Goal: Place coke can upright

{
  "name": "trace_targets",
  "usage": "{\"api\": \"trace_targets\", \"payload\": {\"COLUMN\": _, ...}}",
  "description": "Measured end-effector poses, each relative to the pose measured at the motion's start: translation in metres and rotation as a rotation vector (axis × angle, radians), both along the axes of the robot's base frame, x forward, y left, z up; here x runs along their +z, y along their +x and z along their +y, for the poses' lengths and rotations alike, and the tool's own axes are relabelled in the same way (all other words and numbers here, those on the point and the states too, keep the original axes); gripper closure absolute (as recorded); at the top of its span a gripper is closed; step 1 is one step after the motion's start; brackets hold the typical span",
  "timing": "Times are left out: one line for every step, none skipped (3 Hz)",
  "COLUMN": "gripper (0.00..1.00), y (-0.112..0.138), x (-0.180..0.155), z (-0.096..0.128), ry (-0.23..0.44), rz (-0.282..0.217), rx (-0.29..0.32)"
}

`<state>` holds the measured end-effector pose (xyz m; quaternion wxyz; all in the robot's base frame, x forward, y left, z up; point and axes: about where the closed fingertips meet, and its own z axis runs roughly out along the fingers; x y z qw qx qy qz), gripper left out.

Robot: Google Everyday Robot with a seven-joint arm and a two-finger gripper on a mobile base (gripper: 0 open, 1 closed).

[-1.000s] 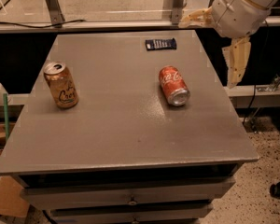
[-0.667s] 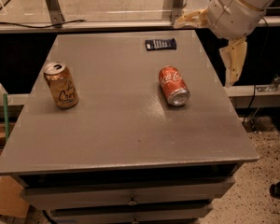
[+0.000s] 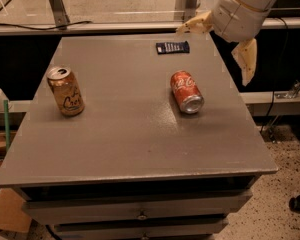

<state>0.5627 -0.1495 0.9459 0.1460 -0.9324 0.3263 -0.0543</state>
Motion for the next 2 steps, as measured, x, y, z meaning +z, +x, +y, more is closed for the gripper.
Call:
{"api": "trace_targets", "payload": {"gripper": 0.0, "y": 0.015, "x": -0.009, "z": -0.006, "ry": -0.086, "rz": -0.001, "rx": 0.114}}
{"api": "trace_targets", "payload": {"gripper": 0.0, "y": 0.024, "x": -0.023, "z": -0.01, "ry": -0.126, "rz": 0.015, "rx": 0.208}}
